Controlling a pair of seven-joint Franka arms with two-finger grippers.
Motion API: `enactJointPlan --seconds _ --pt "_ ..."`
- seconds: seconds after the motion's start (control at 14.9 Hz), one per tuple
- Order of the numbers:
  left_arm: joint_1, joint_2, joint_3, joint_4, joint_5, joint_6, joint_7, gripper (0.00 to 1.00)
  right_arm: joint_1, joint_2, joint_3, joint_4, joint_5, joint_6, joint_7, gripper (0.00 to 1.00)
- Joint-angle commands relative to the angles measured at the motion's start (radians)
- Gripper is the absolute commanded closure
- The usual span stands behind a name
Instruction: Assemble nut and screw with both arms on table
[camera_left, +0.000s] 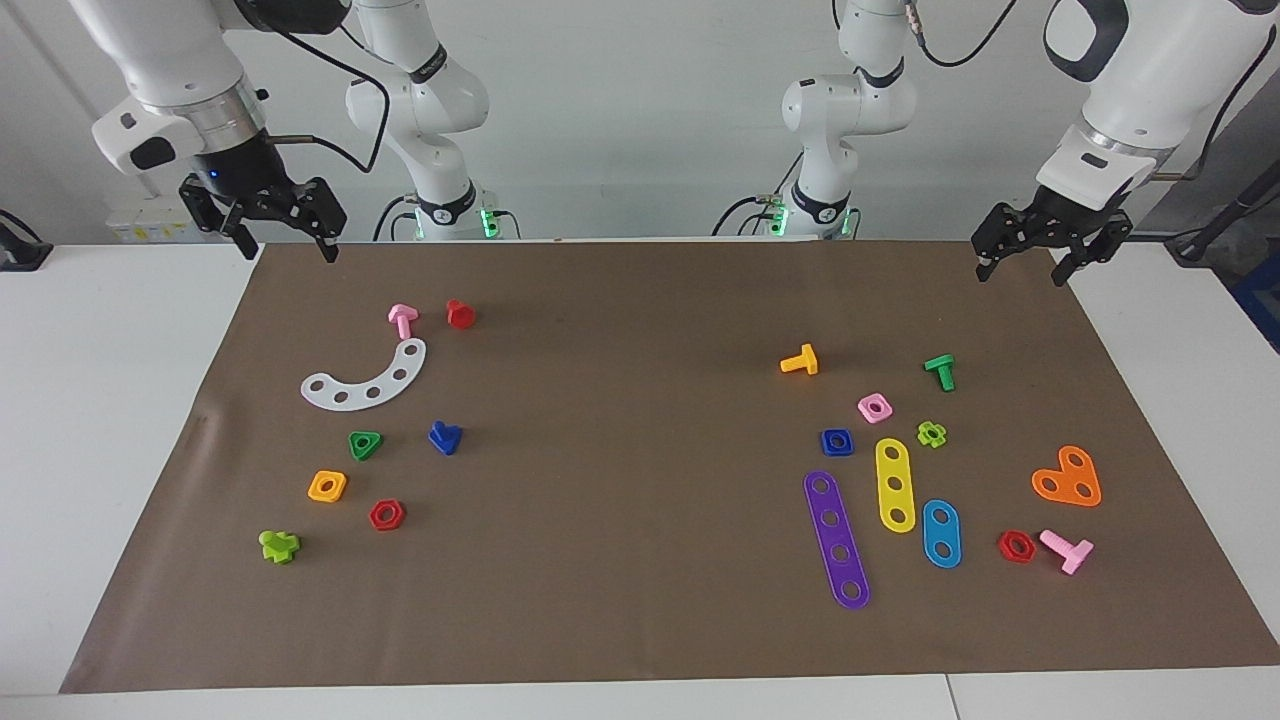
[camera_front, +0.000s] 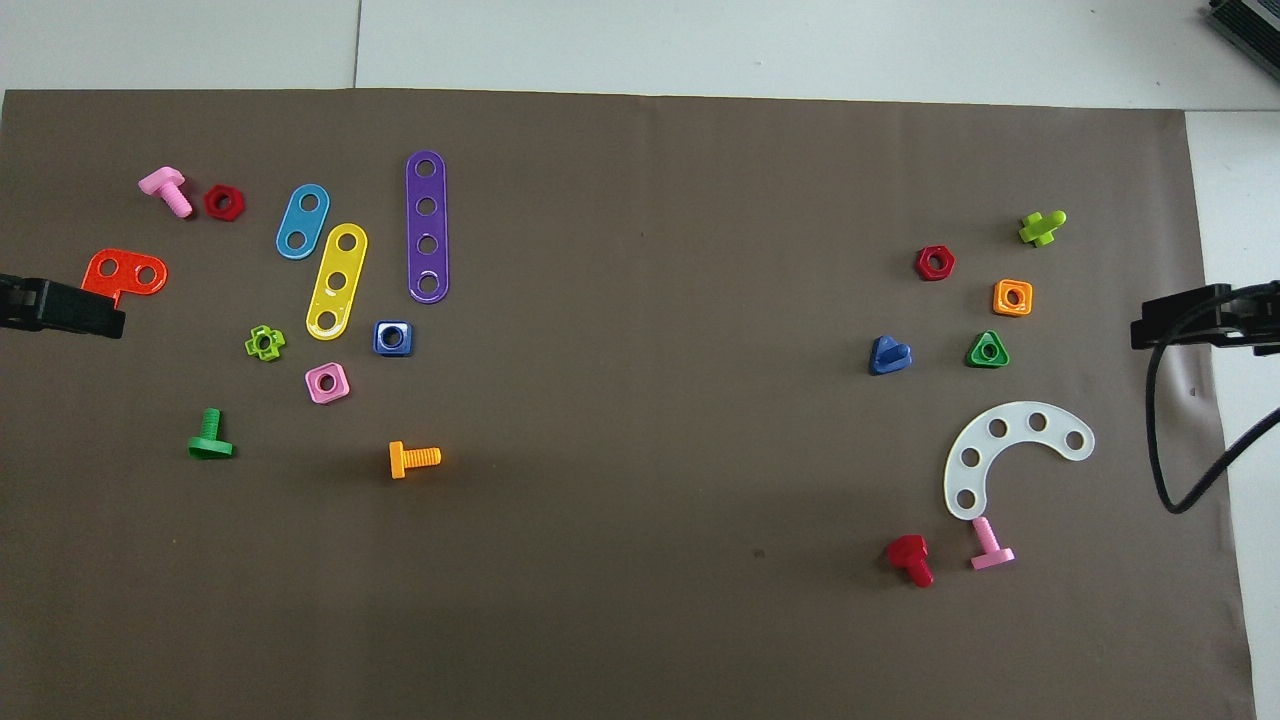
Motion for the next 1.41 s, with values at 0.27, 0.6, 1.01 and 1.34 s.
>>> enactJointPlan --seconds 0.27,0.6,1.01,1.34 --pt "0.003 -0.020 -0.001 -0.023 0.017 0.019 0.011 0.00 0.001 -0.023 0.007 -0.019 0.000 -0.004 0.023 0.00" --pt "0.003 -0.020 -0.001 -0.023 0.017 0.019 0.011 0.00 0.001 -0.023 0.008 -0.019 0.000 0.002 0.023 0.00" --pt "0.003 -0.020 -0.001 -0.023 0.017 0.019 0.011 0.00 0.001 -0.023 0.005 -0.030 0.000 0.019 0.045 0.00" --pt "0.003 -0.020 -0.001 -0.023 0.017 0.019 0.011 0.00 0.014 -0.020 0.005 -0.035 0.000 0.020 0.046 0.00"
